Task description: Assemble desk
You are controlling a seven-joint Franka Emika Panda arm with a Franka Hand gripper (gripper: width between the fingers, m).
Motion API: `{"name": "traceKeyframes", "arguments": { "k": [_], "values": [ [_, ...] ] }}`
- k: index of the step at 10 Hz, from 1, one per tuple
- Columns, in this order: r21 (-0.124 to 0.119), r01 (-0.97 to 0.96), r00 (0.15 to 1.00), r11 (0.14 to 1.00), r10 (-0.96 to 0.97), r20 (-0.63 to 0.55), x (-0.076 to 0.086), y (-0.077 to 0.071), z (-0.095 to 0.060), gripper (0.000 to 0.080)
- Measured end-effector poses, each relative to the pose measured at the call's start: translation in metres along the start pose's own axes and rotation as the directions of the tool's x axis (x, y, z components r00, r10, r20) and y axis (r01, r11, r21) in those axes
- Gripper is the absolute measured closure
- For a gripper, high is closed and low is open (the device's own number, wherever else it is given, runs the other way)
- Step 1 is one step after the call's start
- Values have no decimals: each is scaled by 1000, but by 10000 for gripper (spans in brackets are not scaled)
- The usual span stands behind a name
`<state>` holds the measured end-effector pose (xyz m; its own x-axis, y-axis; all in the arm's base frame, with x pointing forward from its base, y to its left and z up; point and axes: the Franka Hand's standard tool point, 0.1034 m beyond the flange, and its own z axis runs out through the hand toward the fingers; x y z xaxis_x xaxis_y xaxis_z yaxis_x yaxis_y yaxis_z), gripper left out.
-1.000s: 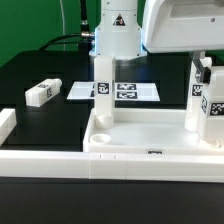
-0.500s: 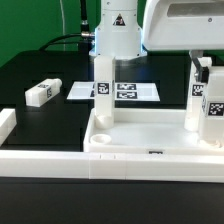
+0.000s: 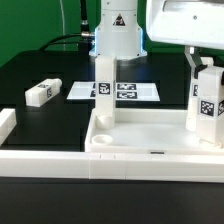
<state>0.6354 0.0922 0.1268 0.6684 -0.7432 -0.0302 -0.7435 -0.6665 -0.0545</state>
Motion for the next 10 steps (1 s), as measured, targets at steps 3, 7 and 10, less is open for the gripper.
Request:
{"name": "traceKeyframes", "arguments": {
  "k": [3, 7, 10],
  "values": [
    [16, -290, 957, 957, 290, -6, 2, -1, 0, 509],
    [26, -446, 895, 894, 447, -3, 1, -3, 0, 409],
    [16, -367, 930, 930, 367, -2, -2, -4, 2, 188]
  ]
}}
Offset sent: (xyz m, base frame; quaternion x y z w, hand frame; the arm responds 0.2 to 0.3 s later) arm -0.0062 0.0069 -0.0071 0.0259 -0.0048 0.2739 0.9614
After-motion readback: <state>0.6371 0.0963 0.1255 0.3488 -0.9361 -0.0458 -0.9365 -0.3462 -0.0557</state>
